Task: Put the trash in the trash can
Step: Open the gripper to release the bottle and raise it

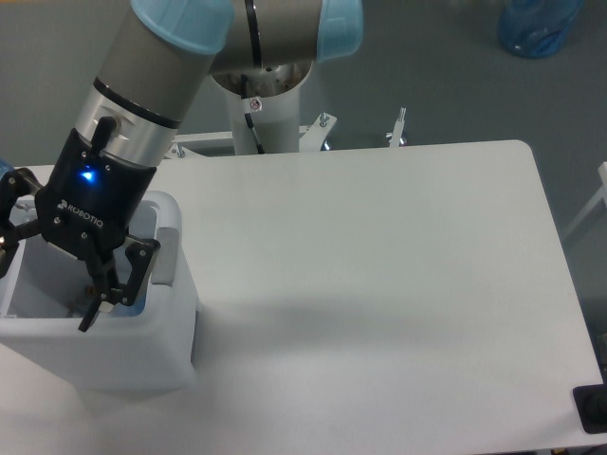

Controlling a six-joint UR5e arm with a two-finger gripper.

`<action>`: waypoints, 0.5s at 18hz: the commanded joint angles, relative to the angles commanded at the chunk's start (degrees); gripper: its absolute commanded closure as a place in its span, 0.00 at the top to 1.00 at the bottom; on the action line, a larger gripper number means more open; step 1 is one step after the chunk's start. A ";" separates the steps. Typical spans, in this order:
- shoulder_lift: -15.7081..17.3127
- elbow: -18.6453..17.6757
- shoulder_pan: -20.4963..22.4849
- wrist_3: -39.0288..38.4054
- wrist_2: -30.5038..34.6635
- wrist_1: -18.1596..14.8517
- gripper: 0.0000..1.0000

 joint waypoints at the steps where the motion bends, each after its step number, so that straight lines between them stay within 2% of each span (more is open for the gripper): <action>1: -0.09 0.79 0.36 0.78 2.46 0.00 1.00; 5: 0.35 1.42 2.29 9.65 16.33 -0.17 1.00; 9: 0.61 0.72 3.00 17.55 26.98 -2.45 1.00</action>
